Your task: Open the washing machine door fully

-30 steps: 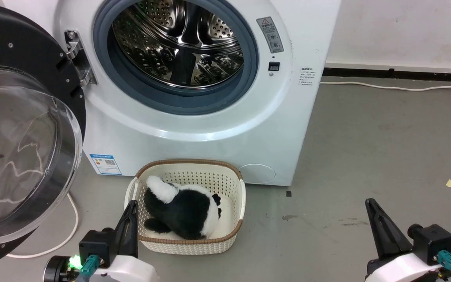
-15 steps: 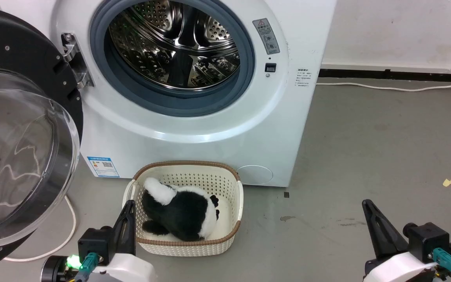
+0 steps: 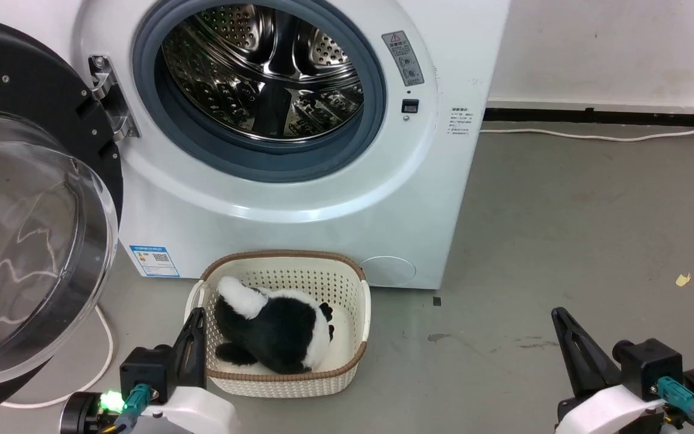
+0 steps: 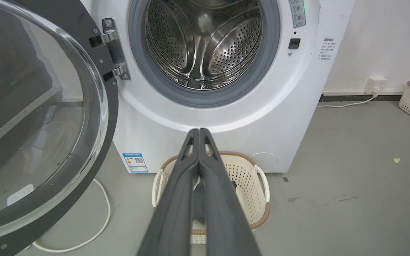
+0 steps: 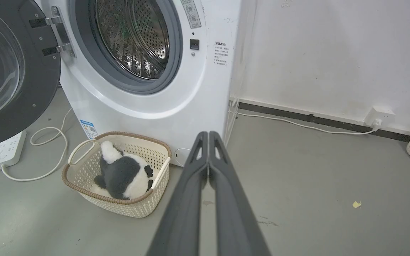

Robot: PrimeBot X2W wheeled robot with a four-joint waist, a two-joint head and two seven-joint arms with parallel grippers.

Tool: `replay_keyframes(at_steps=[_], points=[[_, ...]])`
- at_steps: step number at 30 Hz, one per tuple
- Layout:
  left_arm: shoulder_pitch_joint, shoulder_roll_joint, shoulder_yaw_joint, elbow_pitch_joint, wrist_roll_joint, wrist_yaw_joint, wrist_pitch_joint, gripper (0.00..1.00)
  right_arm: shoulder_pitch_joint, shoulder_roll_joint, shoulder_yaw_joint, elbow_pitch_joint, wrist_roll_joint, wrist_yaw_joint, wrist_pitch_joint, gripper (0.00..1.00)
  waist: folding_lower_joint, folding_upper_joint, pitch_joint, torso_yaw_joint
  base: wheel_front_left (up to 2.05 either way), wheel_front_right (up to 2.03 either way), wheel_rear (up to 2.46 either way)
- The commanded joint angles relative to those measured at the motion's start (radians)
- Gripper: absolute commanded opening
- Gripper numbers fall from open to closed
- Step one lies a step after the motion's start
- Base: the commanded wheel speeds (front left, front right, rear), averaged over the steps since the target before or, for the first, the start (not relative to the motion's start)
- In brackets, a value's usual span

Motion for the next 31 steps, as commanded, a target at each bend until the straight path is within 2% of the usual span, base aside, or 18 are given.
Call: replay_keyframes(at_steps=[1, 31], points=[[-0.016, 0.0, 0.005, -0.007, 0.007, 0.002, 0.007, 0.0, -0.02, 0.004, 0.003, -0.008, -0.006, 0.001, 0.008, 0.0, 0.0, 0.0, -0.001, -0.001, 0.0, 0.0, 0.0], [-0.019, -0.003, 0.014, -0.017, 0.02, 0.003, 0.034, 0.0, -0.026, 0.004, 0.012, -0.013, -0.017, 0.001, 0.035, 0.0, -0.0001, 0.0, -0.006, -0.011, 0.0, 0.0, 0.0]])
